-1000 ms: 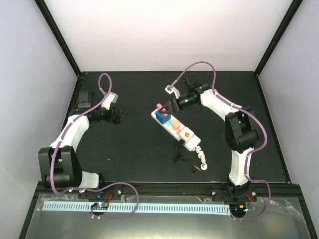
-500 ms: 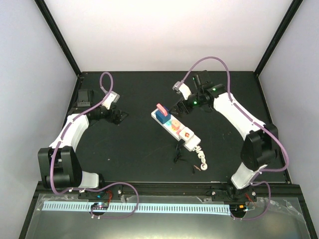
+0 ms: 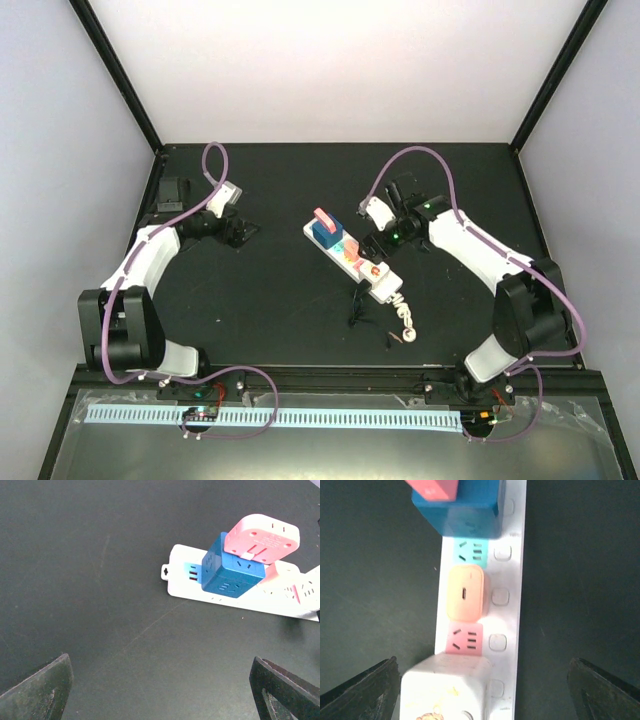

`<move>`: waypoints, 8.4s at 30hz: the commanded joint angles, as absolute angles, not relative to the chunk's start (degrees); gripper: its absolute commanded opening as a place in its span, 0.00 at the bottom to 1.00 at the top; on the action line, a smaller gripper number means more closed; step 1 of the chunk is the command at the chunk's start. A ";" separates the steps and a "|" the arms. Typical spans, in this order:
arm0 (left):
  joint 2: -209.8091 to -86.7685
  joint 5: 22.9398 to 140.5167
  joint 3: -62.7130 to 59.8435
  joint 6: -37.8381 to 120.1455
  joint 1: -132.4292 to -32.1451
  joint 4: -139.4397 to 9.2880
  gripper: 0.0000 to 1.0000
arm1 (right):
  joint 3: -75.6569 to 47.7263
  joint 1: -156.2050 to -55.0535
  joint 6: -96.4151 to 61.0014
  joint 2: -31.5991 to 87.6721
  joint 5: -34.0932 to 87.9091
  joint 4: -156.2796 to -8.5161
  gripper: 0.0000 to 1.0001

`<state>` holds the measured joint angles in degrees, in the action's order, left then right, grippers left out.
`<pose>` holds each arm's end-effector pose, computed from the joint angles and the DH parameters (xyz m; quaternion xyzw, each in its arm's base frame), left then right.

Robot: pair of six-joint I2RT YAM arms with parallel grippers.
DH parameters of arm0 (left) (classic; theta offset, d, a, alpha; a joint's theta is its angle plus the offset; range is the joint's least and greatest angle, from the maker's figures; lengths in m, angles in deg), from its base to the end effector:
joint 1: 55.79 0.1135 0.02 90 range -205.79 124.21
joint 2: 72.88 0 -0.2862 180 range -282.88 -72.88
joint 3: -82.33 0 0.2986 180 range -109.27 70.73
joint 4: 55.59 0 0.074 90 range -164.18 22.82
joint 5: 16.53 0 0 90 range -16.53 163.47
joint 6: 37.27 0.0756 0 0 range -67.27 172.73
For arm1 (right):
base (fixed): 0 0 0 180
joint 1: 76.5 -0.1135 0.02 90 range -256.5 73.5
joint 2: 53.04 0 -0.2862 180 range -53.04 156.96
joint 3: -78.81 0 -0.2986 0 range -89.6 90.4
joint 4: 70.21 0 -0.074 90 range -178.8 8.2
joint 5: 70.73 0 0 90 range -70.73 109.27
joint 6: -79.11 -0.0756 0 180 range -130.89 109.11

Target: Pull the plug off the socket

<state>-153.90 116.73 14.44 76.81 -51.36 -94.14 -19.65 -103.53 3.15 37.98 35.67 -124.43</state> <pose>0.3491 -0.0249 0.2271 0.2690 0.8446 -0.2623 0.3814 0.3328 0.1938 0.2191 -0.3685 0.8912 0.1635 0.2080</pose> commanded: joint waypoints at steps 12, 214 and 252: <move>-151.88 117.87 16.64 77.46 -51.62 -91.68 0.99 | -23.44 -104.90 3.97 36.00 38.42 -126.46 0.91; -147.99 117.89 25.96 123.17 -70.90 -85.36 0.27 | -34.66 -116.72 7.30 55.87 57.35 -58.73 0.96; -152.68 122.70 12.39 114.35 -70.82 -101.71 0.01 | -31.25 -117.45 19.60 58.26 62.25 -73.46 0.26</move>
